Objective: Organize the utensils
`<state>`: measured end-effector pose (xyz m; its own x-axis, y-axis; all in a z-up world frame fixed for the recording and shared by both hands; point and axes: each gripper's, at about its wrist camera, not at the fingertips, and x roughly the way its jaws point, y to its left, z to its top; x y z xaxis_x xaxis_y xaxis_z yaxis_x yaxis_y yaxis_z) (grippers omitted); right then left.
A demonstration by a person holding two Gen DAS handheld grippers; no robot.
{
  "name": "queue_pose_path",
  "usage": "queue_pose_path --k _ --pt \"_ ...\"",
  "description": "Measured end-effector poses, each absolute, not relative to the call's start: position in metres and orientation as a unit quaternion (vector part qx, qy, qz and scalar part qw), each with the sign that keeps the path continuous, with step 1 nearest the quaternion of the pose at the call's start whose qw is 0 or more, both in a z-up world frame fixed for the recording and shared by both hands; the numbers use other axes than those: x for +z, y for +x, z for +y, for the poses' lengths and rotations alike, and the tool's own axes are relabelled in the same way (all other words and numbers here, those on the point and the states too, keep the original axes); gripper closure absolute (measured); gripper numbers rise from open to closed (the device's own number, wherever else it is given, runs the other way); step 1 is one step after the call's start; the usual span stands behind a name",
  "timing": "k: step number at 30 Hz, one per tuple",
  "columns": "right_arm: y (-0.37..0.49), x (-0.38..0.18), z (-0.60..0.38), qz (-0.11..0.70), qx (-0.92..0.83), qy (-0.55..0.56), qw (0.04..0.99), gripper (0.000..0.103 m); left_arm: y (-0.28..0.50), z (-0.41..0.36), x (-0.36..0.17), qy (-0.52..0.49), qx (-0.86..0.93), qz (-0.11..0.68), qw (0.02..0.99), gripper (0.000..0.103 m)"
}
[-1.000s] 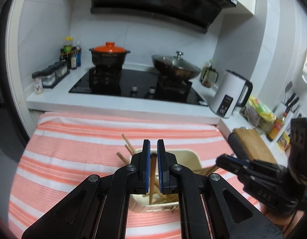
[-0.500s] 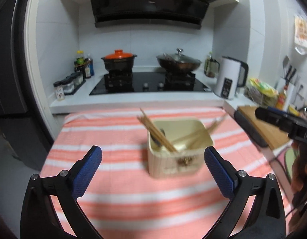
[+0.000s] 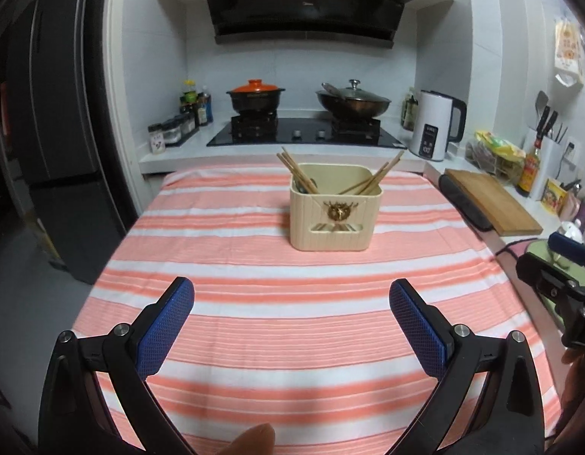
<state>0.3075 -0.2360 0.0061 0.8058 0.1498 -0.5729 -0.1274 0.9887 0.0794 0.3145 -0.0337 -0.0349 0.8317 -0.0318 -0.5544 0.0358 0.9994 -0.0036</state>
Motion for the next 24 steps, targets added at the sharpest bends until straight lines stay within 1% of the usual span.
queue_pose_path --k 6,13,24 --pt "0.278 0.022 -0.219 0.282 0.08 -0.004 0.956 0.0 0.279 -0.033 -0.02 0.042 0.034 0.258 0.965 0.0" --pt "0.255 0.035 -0.202 0.269 0.09 -0.023 0.959 0.0 0.254 -0.021 -0.009 0.021 0.036 0.25 0.967 0.0" --pt "0.235 0.043 -0.193 0.264 0.092 -0.027 0.96 0.0 0.237 -0.021 -0.002 0.02 0.027 0.25 0.968 0.0"
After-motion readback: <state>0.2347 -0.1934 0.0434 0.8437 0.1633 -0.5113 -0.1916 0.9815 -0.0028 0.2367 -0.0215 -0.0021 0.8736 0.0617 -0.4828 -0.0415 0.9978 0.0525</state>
